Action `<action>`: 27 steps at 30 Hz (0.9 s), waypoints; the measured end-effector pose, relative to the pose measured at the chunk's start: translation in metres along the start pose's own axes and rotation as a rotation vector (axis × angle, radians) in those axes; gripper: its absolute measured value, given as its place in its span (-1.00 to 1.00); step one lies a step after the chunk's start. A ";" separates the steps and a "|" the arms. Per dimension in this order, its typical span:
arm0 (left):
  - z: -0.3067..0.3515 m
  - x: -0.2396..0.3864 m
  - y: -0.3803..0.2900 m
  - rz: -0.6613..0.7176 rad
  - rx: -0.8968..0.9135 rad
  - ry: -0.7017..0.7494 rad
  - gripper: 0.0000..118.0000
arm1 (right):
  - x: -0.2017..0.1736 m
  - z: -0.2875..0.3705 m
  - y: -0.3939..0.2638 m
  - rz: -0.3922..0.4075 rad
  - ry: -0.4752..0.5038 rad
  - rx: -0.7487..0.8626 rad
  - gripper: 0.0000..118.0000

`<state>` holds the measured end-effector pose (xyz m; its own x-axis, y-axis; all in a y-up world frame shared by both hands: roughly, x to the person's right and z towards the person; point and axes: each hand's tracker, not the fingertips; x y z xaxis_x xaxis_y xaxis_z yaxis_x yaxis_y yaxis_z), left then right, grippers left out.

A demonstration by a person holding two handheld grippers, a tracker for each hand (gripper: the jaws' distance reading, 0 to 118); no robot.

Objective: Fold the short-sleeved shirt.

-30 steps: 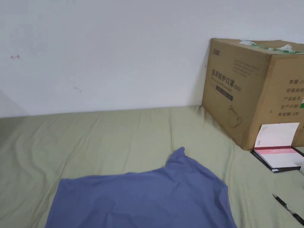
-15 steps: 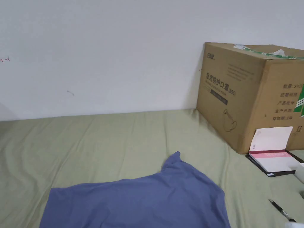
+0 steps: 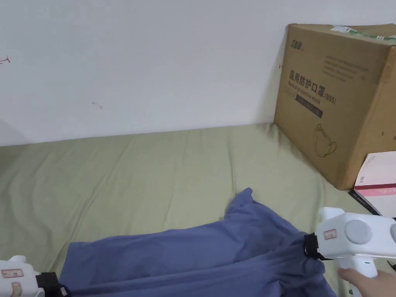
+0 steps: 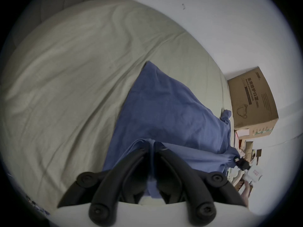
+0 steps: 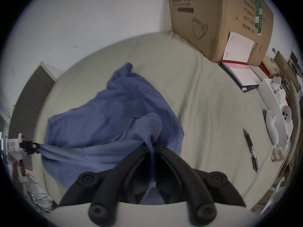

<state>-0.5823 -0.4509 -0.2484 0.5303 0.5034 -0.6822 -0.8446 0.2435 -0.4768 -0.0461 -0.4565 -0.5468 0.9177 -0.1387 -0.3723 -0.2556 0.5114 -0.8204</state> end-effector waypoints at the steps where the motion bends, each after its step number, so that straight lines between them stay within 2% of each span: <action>1: -0.003 -0.001 0.000 0.003 0.008 -0.004 -0.46 | -0.003 -0.006 0.000 0.024 -0.039 -0.008 -0.90; 2: -0.004 0.000 -0.001 -0.002 0.019 0.004 -0.10 | -0.003 -0.008 -0.001 0.047 -0.035 0.003 -0.86; 3: -0.003 0.002 -0.003 -0.017 0.034 0.007 0.68 | -0.004 -0.006 -0.003 0.068 -0.021 0.029 -0.44; 4: 0.002 0.004 -0.007 -0.041 0.054 -0.008 0.88 | -0.005 -0.001 -0.006 0.075 -0.029 0.058 0.16; 5: 0.011 0.006 -0.011 -0.072 0.093 -0.028 0.87 | -0.006 0.005 -0.009 0.072 -0.041 0.062 0.69; 6: 0.018 0.009 -0.014 -0.094 0.112 -0.043 0.85 | -0.005 0.013 -0.014 0.069 -0.030 0.077 0.91; 7: 0.026 0.012 -0.019 -0.117 0.122 -0.050 0.85 | -0.004 0.025 -0.018 0.060 0.011 0.127 0.90; 10: 0.062 0.027 -0.047 -0.243 0.224 -0.103 0.85 | -0.010 0.071 -0.039 0.076 0.037 0.237 0.90; 12: 0.093 0.038 -0.079 -0.346 0.383 -0.131 0.85 | -0.023 0.116 -0.064 0.117 0.069 0.406 0.90; 15: 0.137 0.044 -0.137 -0.446 0.674 -0.170 0.85 | -0.042 0.176 -0.108 0.109 0.152 0.637 0.90; 17: 0.154 0.041 -0.170 -0.504 0.816 -0.163 0.79 | -0.053 0.203 -0.138 0.086 0.163 0.764 0.89; 18: 0.161 0.042 -0.185 -0.525 0.872 -0.133 0.62 | -0.060 0.211 -0.147 0.065 0.157 0.791 0.86; 19: 0.168 0.042 -0.200 -0.539 0.925 -0.117 0.27 | -0.064 0.218 -0.158 0.041 0.164 0.809 0.69; 20: 0.174 0.041 -0.211 -0.555 0.960 -0.110 -0.33 | -0.068 0.223 -0.167 0.019 0.176 0.831 0.19; 21: 0.179 0.040 -0.220 -0.557 0.979 -0.126 -1.00 | -0.071 0.229 -0.176 0.006 0.189 0.860 -1.00; 24: 0.200 0.031 -0.239 -0.507 1.079 -0.103 -1.00 | -0.080 0.236 -0.178 0.012 0.143 0.843 -1.00; 26: 0.213 0.027 -0.230 -0.522 1.048 -0.160 -1.00 | -0.074 0.240 -0.172 0.014 0.243 0.828 -1.00; 27: 0.215 0.028 -0.222 -0.526 1.035 -0.128 -1.00 | -0.074 0.242 -0.170 0.015 0.212 0.836 -1.00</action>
<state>-0.3954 -0.3124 -0.0423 0.8714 0.2047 -0.4457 -0.2111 0.9768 0.0359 0.0027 -0.3285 -0.2744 0.8188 -0.2396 -0.5217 0.1169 0.9593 -0.2570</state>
